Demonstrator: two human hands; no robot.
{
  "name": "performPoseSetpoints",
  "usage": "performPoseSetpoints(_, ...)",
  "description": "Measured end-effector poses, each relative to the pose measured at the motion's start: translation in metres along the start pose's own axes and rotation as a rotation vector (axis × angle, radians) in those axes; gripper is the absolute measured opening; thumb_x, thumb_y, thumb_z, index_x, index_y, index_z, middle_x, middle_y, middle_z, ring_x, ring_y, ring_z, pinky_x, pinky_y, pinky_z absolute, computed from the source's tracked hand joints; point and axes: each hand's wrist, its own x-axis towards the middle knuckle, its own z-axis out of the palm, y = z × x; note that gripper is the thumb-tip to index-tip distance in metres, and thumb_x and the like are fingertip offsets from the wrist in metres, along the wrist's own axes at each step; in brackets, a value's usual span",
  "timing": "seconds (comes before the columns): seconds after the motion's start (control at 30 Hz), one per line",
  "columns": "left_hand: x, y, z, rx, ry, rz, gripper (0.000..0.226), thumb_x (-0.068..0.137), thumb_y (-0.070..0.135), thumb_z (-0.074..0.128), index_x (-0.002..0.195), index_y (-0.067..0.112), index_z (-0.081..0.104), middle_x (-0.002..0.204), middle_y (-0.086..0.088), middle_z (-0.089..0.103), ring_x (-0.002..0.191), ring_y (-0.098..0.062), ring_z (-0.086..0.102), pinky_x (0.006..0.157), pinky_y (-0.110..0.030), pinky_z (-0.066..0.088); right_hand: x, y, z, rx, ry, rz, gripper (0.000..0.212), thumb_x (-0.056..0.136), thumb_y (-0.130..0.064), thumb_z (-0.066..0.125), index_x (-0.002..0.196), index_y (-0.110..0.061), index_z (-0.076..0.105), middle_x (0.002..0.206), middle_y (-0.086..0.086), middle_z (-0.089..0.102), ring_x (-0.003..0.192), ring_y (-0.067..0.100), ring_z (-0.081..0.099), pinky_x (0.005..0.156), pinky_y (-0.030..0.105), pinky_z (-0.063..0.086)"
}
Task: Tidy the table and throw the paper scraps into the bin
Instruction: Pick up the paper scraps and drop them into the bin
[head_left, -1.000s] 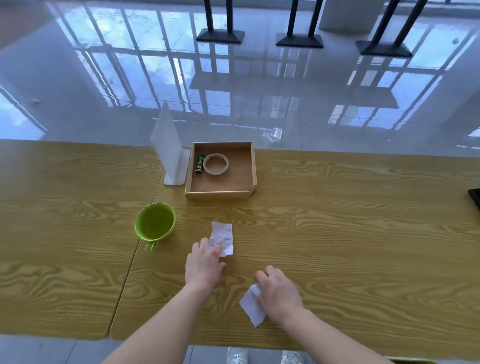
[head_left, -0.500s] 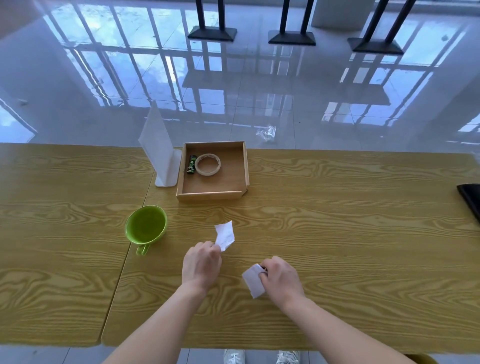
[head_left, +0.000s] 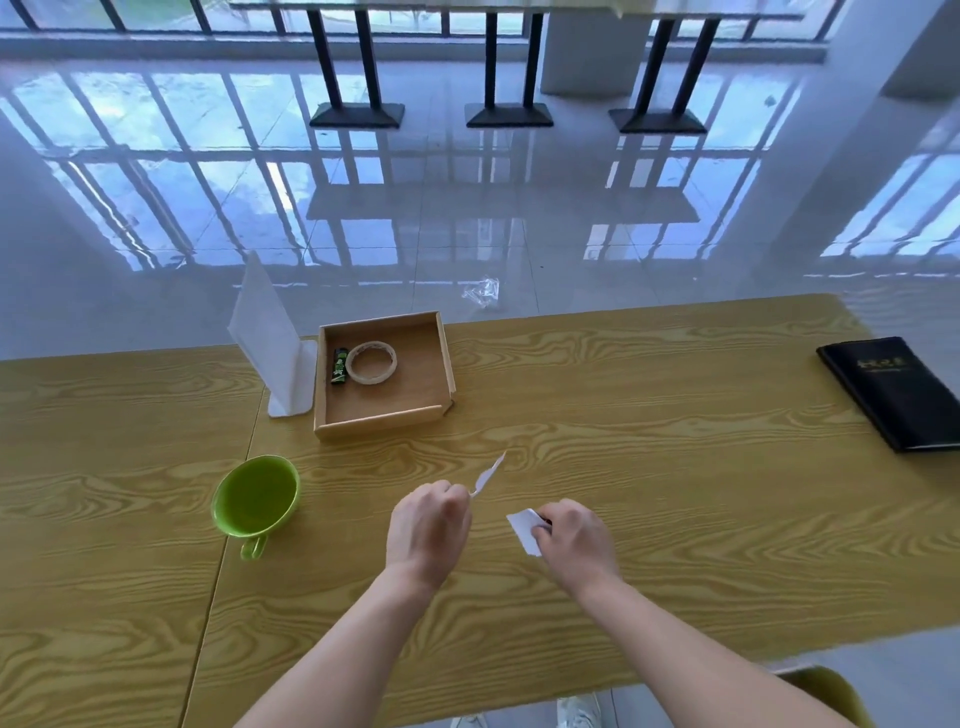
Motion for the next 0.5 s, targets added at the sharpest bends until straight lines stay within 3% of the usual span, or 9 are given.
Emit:
performPoseSetpoints(0.1, 0.003, 0.016, -0.001, -0.011, -0.004, 0.080, 0.022, 0.093, 0.019, 0.048, 0.081, 0.012, 0.065, 0.082, -0.003, 0.065, 0.079, -0.027, 0.060, 0.065, -0.038, 0.049, -0.008, 0.012, -0.010, 0.040, 0.037, 0.052, 0.020, 0.087, -0.015, 0.048, 0.069, -0.008, 0.053, 0.080, 0.005, 0.054, 0.076, 0.027, 0.053, 0.056, 0.032, 0.033)
performPoseSetpoints(0.33, 0.004, 0.056, 0.001, -0.035, -0.019, 0.211, 0.024, 0.092, 0.017, 0.047, 0.079, 0.010, 0.066, 0.082, -0.003, 0.066, 0.080, -0.027, 0.061, 0.068, -0.040, 0.051, -0.032, 0.042, -0.034, 0.055, 0.129, 0.154, 0.037, 0.088, -0.017, 0.049, 0.055, -0.021, 0.032, 0.076, 0.000, 0.047, 0.072, 0.024, 0.044, 0.057, 0.032, 0.026)
performPoseSetpoints(0.5, 0.003, 0.094, 0.006, -0.043, -0.032, 0.299, 0.024, 0.092, 0.018, 0.049, 0.074, 0.011, 0.063, 0.078, -0.003, 0.064, 0.075, -0.027, 0.060, 0.065, -0.040, 0.052, -0.050, 0.075, -0.053, 0.090, 0.186, 0.218, 0.036, 0.086, -0.013, 0.050, 0.056, -0.016, 0.030, 0.072, 0.002, 0.043, 0.069, 0.026, 0.042, 0.052, 0.035, 0.024)
